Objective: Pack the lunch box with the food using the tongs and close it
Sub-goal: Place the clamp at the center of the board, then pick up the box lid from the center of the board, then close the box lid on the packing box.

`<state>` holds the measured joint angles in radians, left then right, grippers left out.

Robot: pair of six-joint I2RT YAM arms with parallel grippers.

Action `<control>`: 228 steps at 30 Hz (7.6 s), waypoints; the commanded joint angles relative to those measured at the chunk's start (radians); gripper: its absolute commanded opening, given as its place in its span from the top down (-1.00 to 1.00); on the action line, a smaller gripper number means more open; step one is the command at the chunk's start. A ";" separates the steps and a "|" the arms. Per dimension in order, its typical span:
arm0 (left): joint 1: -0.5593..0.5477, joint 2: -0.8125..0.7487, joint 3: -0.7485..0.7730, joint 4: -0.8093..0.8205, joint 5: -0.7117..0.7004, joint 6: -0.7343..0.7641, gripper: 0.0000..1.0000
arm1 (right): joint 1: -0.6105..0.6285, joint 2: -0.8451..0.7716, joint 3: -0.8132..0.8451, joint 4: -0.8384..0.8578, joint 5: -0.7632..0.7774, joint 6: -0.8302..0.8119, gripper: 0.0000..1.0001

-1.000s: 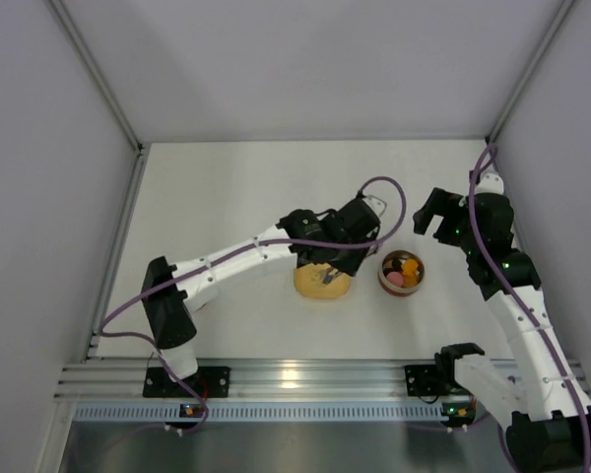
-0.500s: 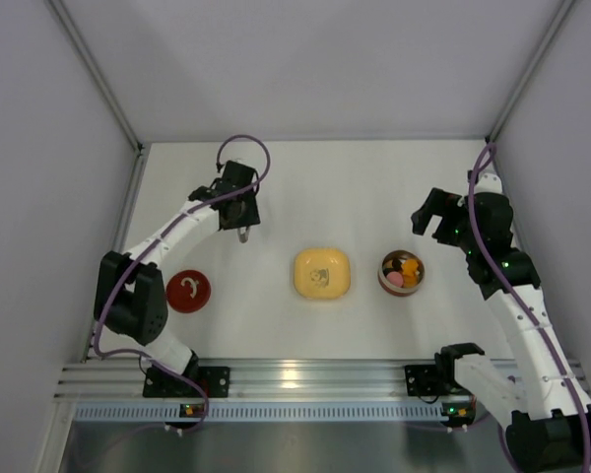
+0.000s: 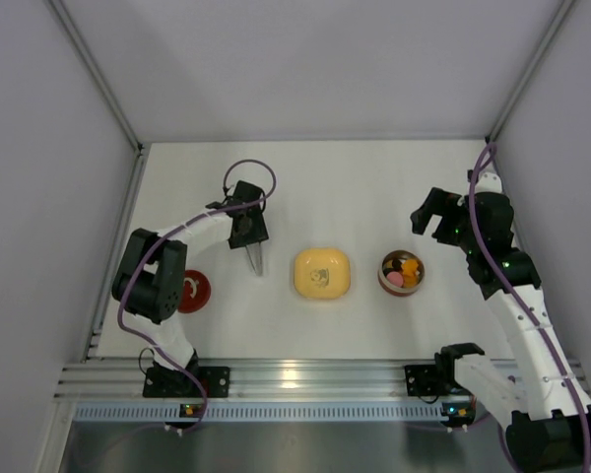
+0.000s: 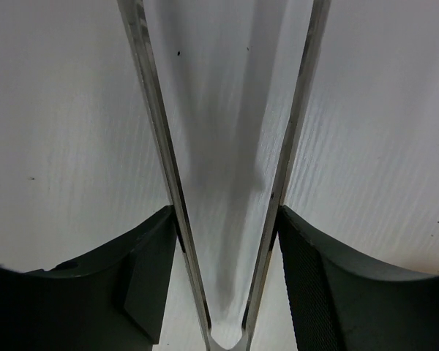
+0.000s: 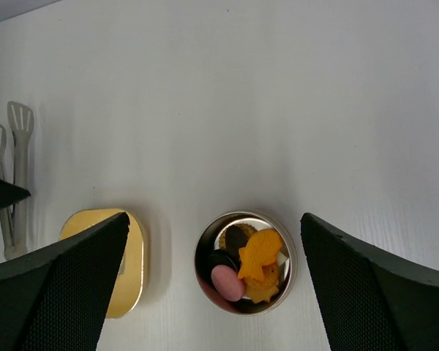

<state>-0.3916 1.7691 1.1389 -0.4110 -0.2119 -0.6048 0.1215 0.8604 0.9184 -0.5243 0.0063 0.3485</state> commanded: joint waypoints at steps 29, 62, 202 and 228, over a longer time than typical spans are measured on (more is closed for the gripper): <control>-0.041 -0.176 0.005 -0.038 -0.101 -0.049 -0.52 | -0.002 -0.023 0.027 0.007 -0.023 -0.005 -0.99; 0.030 -0.591 -0.410 -0.311 -0.437 -0.474 -0.41 | -0.002 -0.044 -0.027 0.046 -0.065 0.006 -0.99; -0.684 0.518 0.840 -0.098 0.143 0.066 0.98 | -0.063 -0.101 0.077 -0.184 0.294 0.038 -0.99; -0.644 0.586 0.725 -0.042 0.259 -0.012 0.85 | -0.062 -0.095 0.048 -0.184 0.274 0.040 -0.99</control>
<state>-1.0401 2.2780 1.9251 -0.3954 0.0475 -0.6155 0.0753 0.7746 0.9684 -0.7071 0.2821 0.4000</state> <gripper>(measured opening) 0.084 0.993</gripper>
